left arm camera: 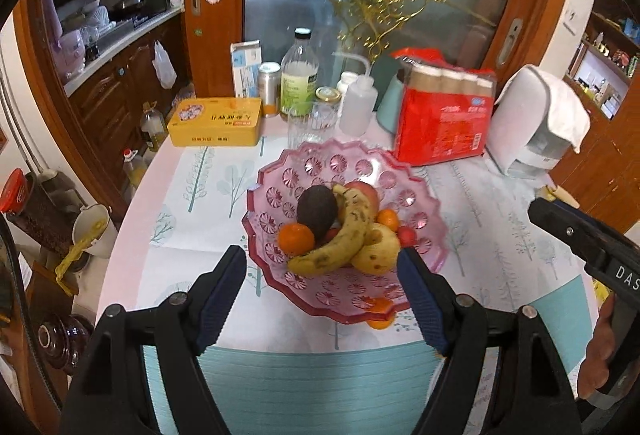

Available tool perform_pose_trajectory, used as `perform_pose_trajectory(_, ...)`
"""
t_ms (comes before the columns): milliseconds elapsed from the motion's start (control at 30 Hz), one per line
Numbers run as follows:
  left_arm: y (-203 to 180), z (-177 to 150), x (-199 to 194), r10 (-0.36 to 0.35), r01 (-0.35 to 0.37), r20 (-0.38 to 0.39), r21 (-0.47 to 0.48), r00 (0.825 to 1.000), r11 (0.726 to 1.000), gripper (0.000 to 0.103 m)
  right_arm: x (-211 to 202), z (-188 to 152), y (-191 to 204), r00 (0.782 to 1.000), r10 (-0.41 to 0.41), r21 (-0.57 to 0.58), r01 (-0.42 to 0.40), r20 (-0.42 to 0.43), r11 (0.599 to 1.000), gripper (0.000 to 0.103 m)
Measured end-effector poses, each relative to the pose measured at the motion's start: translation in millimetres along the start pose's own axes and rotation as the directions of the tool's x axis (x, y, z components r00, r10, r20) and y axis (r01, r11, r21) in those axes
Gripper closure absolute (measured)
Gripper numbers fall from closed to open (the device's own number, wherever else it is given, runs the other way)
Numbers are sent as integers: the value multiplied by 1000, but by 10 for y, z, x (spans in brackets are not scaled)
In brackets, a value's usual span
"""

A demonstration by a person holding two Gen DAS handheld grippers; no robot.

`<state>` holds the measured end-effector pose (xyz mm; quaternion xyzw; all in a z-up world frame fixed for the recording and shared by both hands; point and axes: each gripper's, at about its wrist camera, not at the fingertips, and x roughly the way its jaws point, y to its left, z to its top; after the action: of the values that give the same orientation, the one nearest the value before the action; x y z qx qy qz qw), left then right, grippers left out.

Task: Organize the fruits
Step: 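Withdraw both open tools from the bowl toward the remaining oranges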

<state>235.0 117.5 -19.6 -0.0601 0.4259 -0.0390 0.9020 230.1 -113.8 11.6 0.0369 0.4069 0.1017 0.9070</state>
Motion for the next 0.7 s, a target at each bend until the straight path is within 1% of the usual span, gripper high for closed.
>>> perform_pose_trajectory(33, -22, -13, -54, -2, 2, 9, 0, 1000, 1000, 22, -55, -18, -27, 1000, -3, 5, 3, 4, 1000, 41)
perform_pose_trajectory(167, -194, -81, -226, -19, 18, 37, 17, 999, 1000, 21, -282, -137, -200, 1000, -24, 20, 23, 19, 1000, 41)
perform_pose_trajectory(333, -445, -186, -325, -43, 41, 43, 39, 998, 998, 21, -496, -302, -435, 998, -60, 33, 59, 24, 998, 41)
perform_pose_trajectory(467, -666, -323, -370, -59, 56, 42, 54, 997, 997, 21, -641, -427, -623, 997, -69, 51, 68, 29, 996, 41)
perform_pose_trajectory(600, -882, -489, -336, -57, 55, 21, 79, 998, 995, 21, -717, -594, -763, 996, -89, 52, 88, 23, 995, 41)
perform_pose_trajectory(700, -1066, -661, -222, -53, 55, -21, 107, 998, 993, 21, -698, -746, -841, 995, -102, 41, 101, 0, 994, 41)
